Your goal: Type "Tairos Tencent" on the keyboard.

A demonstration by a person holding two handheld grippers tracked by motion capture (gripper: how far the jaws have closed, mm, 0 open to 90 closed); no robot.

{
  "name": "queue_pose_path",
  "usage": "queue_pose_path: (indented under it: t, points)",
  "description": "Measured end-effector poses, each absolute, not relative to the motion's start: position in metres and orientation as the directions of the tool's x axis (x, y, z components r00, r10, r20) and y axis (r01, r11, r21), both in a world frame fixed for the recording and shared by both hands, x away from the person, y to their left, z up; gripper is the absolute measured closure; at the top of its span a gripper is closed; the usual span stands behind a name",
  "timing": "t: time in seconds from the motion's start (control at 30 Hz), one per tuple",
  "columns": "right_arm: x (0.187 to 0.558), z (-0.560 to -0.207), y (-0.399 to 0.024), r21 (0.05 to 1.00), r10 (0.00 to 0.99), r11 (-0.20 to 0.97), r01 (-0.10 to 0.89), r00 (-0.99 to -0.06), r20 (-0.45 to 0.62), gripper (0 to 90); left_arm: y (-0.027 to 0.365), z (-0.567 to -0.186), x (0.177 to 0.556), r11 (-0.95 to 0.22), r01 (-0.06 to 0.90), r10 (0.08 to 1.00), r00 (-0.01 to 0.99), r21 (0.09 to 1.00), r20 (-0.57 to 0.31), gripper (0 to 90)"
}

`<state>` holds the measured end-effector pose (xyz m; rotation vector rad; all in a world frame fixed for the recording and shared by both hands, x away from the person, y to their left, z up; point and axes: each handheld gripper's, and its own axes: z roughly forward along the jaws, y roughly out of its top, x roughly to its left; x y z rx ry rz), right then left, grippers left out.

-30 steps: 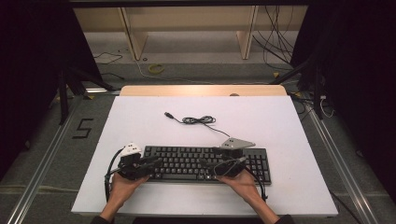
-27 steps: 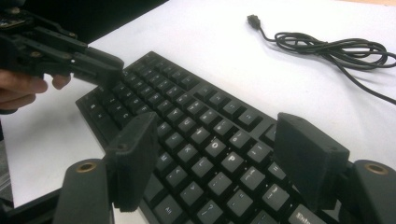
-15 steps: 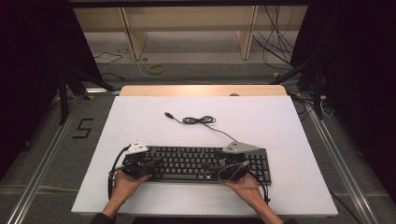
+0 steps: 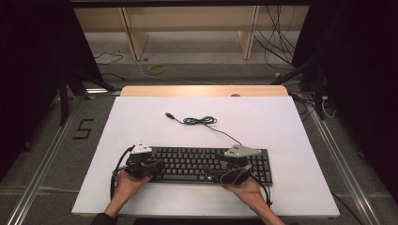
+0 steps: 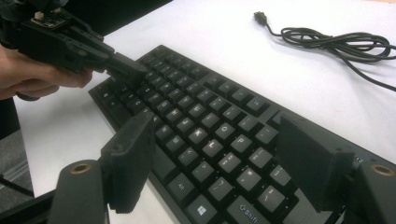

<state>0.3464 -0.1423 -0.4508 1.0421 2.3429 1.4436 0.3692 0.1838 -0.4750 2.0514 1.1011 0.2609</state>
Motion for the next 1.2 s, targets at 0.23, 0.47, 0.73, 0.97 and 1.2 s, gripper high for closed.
queue_pose_path:
  t: [0.23,0.47,0.73,0.97,1.2]
  points:
    - [0.3441,-0.4504,-0.1429,0.842,0.652,0.278,0.462,-0.735,0.187,29.3,0.1826,-0.4757,0.3713,-0.327,0.622,0.781,0.602,0.711,-0.167,89.0]
    - [0.3429,-0.4503,-0.1435,0.840,0.652,0.280,0.465,-0.734,0.189,29.1,0.1825,-0.4760,0.3725,-0.314,0.625,0.787,0.592,0.714,-0.171,89.0]
    - [0.3420,-0.4503,-0.1438,0.841,0.651,0.280,0.464,-0.735,0.189,29.1,0.1828,-0.4766,0.3726,-0.314,0.632,0.789,0.589,0.708,-0.176,89.0]
    - [0.3415,-0.4504,-0.1436,0.841,0.652,0.284,0.461,-0.735,0.183,29.1,0.1832,-0.4790,0.3728,-0.330,0.628,0.787,0.595,0.705,-0.162,89.2]
    - [0.3411,-0.4511,-0.1421,0.840,0.650,0.286,0.461,-0.737,0.183,29.1,0.1835,-0.4796,0.3726,-0.319,0.630,0.788,0.591,0.708,-0.170,89.3]
